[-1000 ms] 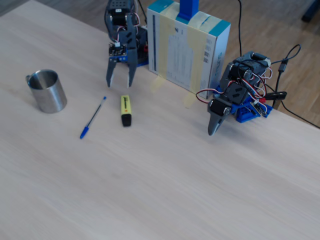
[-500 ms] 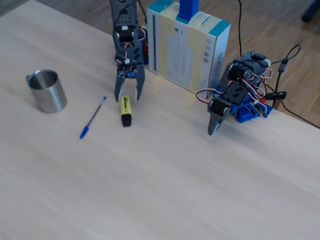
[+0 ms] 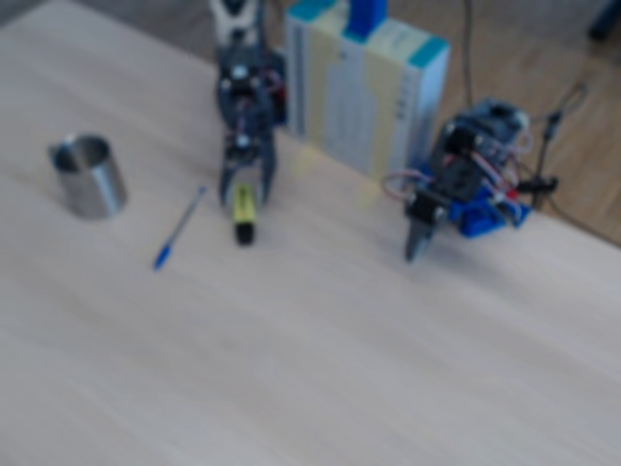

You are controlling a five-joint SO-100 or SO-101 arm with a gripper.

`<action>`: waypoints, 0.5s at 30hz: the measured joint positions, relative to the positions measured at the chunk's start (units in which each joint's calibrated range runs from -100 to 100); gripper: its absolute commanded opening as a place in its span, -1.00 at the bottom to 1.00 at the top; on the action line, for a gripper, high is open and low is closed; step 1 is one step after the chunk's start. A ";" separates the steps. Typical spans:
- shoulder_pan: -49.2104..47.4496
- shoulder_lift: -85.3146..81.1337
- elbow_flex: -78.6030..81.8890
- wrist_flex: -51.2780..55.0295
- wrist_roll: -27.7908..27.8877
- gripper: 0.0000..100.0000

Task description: Grab the yellow pen and put it in the silver cup.

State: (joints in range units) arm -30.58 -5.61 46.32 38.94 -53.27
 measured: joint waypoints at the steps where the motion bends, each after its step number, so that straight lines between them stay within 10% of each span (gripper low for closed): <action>1: 0.32 0.67 0.00 0.00 0.00 -0.44; 15: 2.18 6.74 -0.81 -1.59 -0.10 -0.44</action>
State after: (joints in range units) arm -28.40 1.12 45.51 37.35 -53.38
